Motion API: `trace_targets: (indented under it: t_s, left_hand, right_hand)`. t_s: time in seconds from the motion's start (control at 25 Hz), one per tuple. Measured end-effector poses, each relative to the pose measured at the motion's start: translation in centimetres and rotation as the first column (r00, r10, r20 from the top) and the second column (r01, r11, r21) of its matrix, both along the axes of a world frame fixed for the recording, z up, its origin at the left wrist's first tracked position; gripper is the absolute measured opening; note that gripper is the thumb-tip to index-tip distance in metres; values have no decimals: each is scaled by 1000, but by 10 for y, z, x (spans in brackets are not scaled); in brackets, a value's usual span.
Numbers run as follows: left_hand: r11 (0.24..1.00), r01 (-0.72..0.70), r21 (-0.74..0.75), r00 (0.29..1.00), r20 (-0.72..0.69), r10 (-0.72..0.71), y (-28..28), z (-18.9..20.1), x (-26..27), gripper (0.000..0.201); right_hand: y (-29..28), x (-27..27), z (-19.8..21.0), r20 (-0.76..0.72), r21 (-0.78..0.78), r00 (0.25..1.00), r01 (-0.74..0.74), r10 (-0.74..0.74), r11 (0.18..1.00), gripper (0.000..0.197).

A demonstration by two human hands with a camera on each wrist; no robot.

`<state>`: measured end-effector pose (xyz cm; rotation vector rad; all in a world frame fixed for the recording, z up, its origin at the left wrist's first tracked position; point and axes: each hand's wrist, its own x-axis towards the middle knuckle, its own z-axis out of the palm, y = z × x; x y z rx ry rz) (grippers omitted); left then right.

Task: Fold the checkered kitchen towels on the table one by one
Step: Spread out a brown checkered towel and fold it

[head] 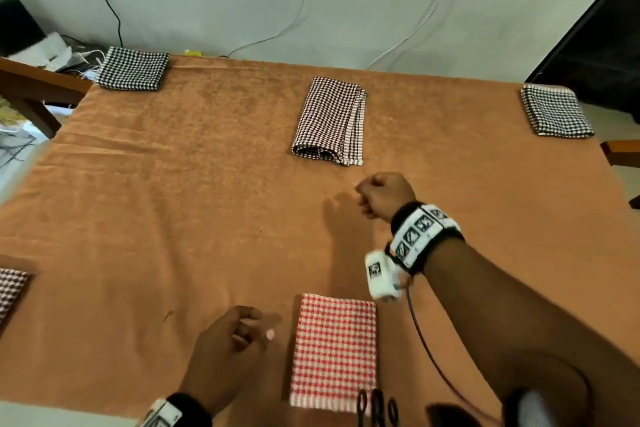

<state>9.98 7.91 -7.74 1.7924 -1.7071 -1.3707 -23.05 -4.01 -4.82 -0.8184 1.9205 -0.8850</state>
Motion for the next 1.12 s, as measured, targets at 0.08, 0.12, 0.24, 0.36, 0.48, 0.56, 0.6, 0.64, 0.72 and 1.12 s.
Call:
trace_targets:
  t_s: [0.08,0.12,0.24,0.36,0.48,0.56,0.6,0.64,0.72,1.12]
  left_hand:
    - [1000,4,2,999,-52,-4,-10,7,10,38]
    - [1000,0,11,997,-79,1,-16,10,17,44]
    - [999,-22,29,994,-106,25,-39,16,38,47]
    - [999,-34,15,995,-95,36,-64,18,58,45]
    - [998,29,-60,999,-43,-31,-92,24,61,45]
    - [982,100,-163,994,-23,-105,-115,37,49,31]
    - [968,134,-215,989,-28,-143,-128,45,38,25]
    - [947,169,-273,983,-21,-182,-143,54,25,27]
    - [864,254,-435,960,6,-280,-172,76,-8,28]
    - [219,910,-351,320,261,-911,-207,159,-151,72]
  right_hand:
    - [-67,2,-7,111,26,981,155,-157,988,23]
    - [-93,3,-15,110,47,972,201,-205,978,30]
    - [-135,3,-36,-15,144,970,244,-244,959,43]
    - [-143,7,-40,-190,225,963,231,-189,947,37]
    - [-143,16,-29,-271,143,926,311,-265,940,18]
    - [-136,26,-12,-303,-47,918,252,-254,967,7]
    - [-131,31,-3,-308,-162,926,177,-220,971,3]
    - [-122,36,8,-320,-255,933,82,-164,963,5]
    - [-100,45,31,-326,-356,945,-113,-10,928,14]
    - [31,22,125,-585,-112,554,-779,593,618,16]
